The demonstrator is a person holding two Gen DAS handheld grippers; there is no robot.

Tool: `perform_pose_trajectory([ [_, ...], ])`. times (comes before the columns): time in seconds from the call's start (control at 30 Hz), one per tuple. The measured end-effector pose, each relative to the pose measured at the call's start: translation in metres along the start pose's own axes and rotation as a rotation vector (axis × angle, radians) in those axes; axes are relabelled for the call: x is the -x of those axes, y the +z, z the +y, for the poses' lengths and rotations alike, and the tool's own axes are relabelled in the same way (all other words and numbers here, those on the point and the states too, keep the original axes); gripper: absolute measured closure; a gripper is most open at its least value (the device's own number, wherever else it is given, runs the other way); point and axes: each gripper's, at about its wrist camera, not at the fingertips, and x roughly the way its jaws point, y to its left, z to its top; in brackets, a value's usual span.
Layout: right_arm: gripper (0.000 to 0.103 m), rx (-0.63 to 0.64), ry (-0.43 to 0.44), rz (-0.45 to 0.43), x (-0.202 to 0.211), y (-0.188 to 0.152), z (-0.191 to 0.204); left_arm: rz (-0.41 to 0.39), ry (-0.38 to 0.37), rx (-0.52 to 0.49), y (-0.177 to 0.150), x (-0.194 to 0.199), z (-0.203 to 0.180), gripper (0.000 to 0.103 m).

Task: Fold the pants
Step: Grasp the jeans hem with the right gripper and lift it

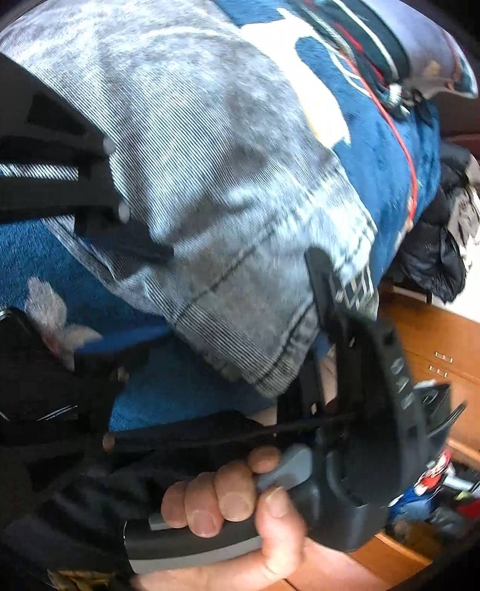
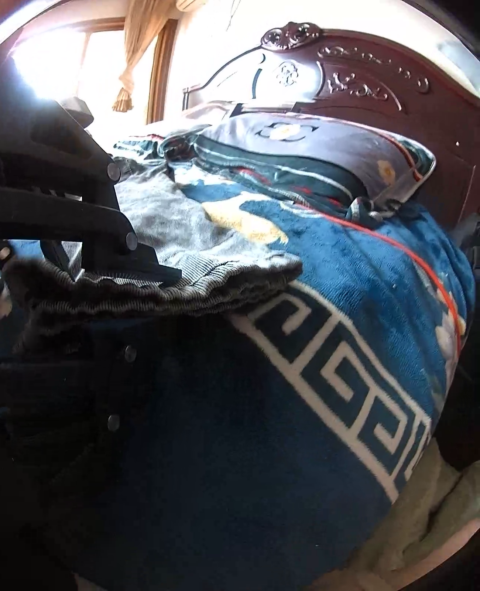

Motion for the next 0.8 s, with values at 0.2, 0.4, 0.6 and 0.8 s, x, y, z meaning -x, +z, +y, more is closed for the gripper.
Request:
perform_pose_trajectory([
  [0.2, 0.089, 0.012, 0.083, -0.032, 0.004, 0.001, 0.01, -0.012, 0.077, -0.07, 0.004, -0.006, -0.017, 0.046],
  [0.4, 0.089, -0.019, 0.115, -0.019, 0.003, 0.001, 0.009, -0.028, 0.138, -0.078, 0.007, -0.014, -0.016, 0.067],
  [0.6, 0.089, -0.02, 0.112, -0.031, 0.004, 0.001, 0.009, -0.057, 0.066, 0.033, 0.013, -0.004, 0.011, 0.087],
  [0.8, 0.089, 0.011, 0.123, -0.05, 0.005, 0.0, 0.021, -0.101, -0.018, 0.124, 0.007, 0.014, 0.022, 0.088],
])
